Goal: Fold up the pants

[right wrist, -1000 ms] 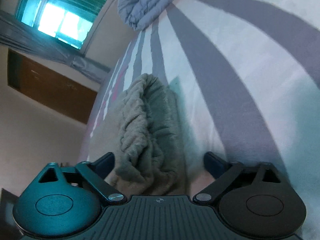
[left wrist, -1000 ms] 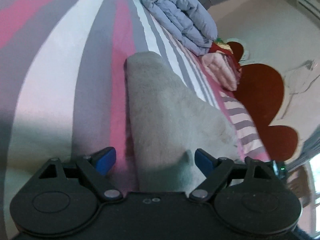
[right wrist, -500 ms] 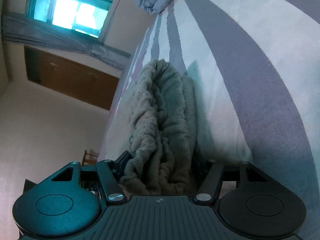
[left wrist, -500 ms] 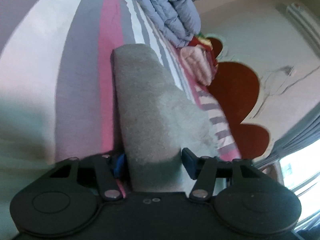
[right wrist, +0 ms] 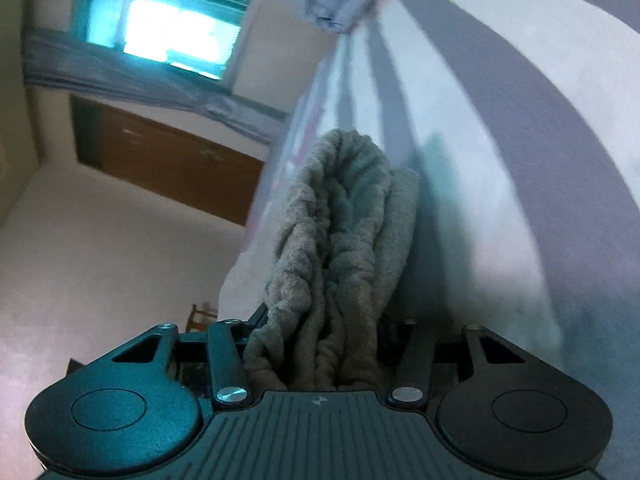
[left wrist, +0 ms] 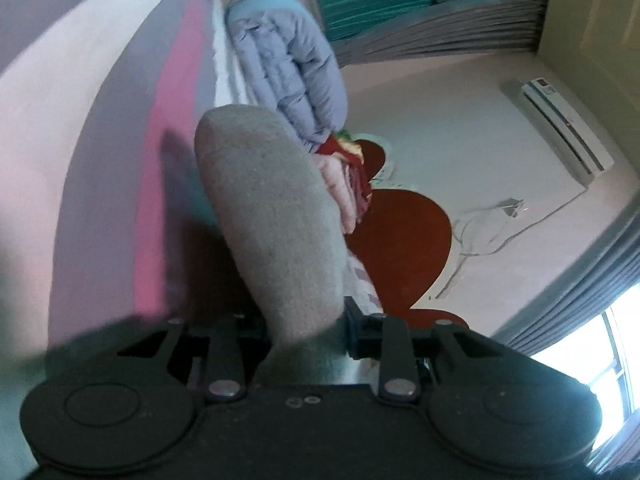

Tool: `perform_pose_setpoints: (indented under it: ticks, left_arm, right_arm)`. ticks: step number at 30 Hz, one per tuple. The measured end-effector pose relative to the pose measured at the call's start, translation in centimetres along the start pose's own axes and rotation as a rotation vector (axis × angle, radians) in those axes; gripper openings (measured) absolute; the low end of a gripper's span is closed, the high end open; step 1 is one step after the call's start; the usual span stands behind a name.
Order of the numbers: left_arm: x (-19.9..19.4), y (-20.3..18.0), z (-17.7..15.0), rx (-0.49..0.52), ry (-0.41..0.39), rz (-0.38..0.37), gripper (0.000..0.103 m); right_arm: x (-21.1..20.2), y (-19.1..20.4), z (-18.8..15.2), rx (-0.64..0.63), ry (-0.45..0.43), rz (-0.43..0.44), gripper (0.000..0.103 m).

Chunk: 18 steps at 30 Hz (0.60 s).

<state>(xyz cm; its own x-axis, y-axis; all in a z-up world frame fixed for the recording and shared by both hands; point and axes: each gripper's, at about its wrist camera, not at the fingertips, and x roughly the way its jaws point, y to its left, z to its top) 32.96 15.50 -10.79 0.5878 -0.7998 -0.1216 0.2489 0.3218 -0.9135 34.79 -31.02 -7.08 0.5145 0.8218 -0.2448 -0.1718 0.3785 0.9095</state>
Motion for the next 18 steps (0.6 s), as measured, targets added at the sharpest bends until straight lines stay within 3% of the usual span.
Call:
perform_pose_setpoints:
  ticks: [5, 14, 17, 18]
  left_arm:
    - [-0.6, -0.4, 3.8, 0.037, -0.056, 0.019, 0.021]
    - [0.0, 3.7, 10.6, 0.027, -0.101, 0.160, 0.021]
    - [0.3, 6.4, 11.0, -0.014, -0.071, 0.264, 0.030]
    - [0.3, 7.0, 10.8, -0.018, -0.070, 0.243, 0.032]
  right_arm:
    - [2.5, 1.9, 2.9, -0.061, 0.031, 0.039, 0.048]
    - [14.4, 2.2, 10.1, -0.094, 0.092, 0.025, 0.048]
    - [17.1, 0.7, 11.0, -0.079, 0.116, -0.004, 0.049]
    - [17.6, -0.5, 11.0, -0.040, 0.123, -0.029, 0.054]
